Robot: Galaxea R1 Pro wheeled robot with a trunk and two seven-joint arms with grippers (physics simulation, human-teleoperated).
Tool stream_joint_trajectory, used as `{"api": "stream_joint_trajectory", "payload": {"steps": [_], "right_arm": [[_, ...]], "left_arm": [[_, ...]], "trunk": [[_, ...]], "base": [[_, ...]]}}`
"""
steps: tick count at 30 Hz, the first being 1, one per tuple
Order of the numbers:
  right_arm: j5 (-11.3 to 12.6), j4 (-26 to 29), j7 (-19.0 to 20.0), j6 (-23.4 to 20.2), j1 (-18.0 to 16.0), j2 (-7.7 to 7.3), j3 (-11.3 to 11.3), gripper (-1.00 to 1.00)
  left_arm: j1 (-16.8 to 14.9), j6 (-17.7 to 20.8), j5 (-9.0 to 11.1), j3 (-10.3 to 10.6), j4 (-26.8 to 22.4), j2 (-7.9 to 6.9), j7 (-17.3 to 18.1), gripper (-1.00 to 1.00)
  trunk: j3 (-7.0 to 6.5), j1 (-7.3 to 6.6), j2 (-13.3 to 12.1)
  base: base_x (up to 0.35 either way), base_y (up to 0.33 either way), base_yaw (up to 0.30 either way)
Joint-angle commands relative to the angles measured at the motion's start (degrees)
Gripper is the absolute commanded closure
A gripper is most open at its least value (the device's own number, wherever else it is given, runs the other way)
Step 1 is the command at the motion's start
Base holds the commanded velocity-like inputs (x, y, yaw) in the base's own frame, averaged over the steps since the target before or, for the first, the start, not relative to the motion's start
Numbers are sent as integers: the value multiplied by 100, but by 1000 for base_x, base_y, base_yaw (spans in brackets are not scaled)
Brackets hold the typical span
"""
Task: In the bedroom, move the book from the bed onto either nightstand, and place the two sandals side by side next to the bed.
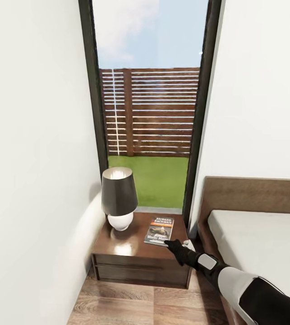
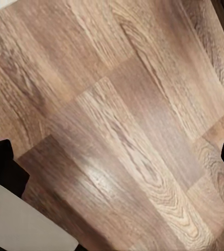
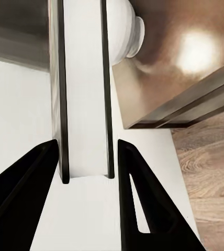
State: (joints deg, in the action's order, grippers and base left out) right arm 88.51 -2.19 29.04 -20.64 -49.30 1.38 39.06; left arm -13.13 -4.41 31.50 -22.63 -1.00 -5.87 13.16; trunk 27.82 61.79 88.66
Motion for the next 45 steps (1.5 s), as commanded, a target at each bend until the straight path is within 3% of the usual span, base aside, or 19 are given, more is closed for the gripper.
{"api": "stream_joint_trajectory", "payload": {"steps": [1, 9, 21, 45], "right_arm": [[71, -16, -5, -39, -9, -6, 40, 100], [47, 5, -486, -39, -10, -117, 40, 100], [43, 89, -832, -45, -10, -188, 44, 100], [43, 96, -935, -54, -5, -182, 49, 100]], "left_arm": [[-6, -16, -3, -31, 12, -2, 29, -100], [-6, -16, -3, -31, 12, -2, 29, -100], [-6, -16, -3, -31, 12, -2, 29, -100], [-6, -16, -3, -31, 12, -9, 34, -100]], "trunk": [[6, 1, 4], [6, 1, 4], [6, 1, 4], [6, 1, 4]], "base": [[131, 0, 0], [127, 0, 0], [118, 0, 0], [112, 0, 0]]}}
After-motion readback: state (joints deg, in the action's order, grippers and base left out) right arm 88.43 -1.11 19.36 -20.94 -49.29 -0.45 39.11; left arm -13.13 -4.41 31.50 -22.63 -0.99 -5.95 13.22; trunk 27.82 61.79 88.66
